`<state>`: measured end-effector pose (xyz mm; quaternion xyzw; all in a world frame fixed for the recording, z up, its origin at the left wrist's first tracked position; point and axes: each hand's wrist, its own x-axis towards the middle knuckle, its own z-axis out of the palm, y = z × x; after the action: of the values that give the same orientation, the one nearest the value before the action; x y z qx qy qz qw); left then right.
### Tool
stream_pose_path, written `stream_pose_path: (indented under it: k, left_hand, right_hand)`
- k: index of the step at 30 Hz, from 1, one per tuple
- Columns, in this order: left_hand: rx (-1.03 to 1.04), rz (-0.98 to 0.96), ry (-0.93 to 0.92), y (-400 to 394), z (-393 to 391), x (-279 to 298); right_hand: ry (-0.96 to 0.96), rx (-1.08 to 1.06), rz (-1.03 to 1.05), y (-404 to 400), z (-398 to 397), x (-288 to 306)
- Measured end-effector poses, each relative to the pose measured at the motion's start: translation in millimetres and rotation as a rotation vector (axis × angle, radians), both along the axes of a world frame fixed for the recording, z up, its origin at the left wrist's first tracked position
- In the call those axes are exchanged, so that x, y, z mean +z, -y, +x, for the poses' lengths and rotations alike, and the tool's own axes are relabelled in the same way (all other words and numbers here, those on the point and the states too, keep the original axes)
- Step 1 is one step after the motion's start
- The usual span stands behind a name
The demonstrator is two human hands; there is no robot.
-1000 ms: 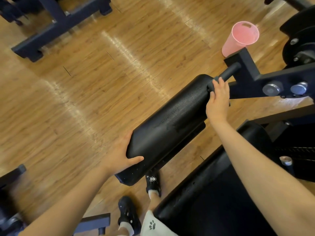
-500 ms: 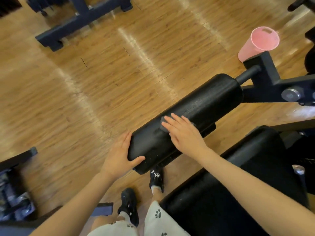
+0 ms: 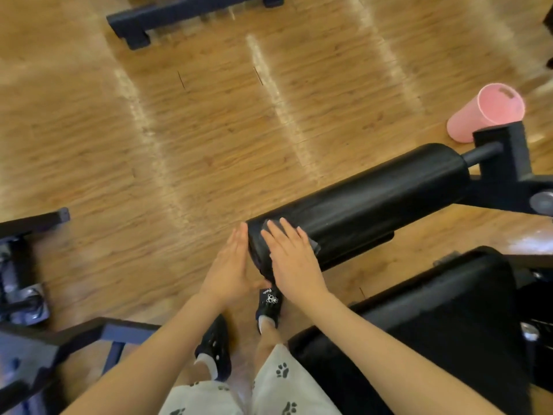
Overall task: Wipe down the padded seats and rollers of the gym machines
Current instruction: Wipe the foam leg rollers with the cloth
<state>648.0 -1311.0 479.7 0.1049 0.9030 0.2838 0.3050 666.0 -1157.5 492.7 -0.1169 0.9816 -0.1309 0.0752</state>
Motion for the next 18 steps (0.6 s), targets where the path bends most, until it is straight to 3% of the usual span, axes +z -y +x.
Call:
stream_pose_path:
  k: [4,9,13,18]
  left_hand:
    - [-0.061,-0.023,-0.075,1,-4,-2]
    - [-0.159,-0.006,-0.142,2,-5,-2]
    - [-0.147,0.03,-0.118,1,-6,-2]
    - [-0.116,0.073,-0.04,2,-14,-4]
  right_hand:
    - [-0.027,0.118,0.101,-35,0,-3]
    - [-0.035,-0.344,0.022,-88,-2,-4]
    - [-0.121,-0.669,-0.122,-38,6,-13]
    - [-0.125,-0.079,-0.025,9,38,-24]
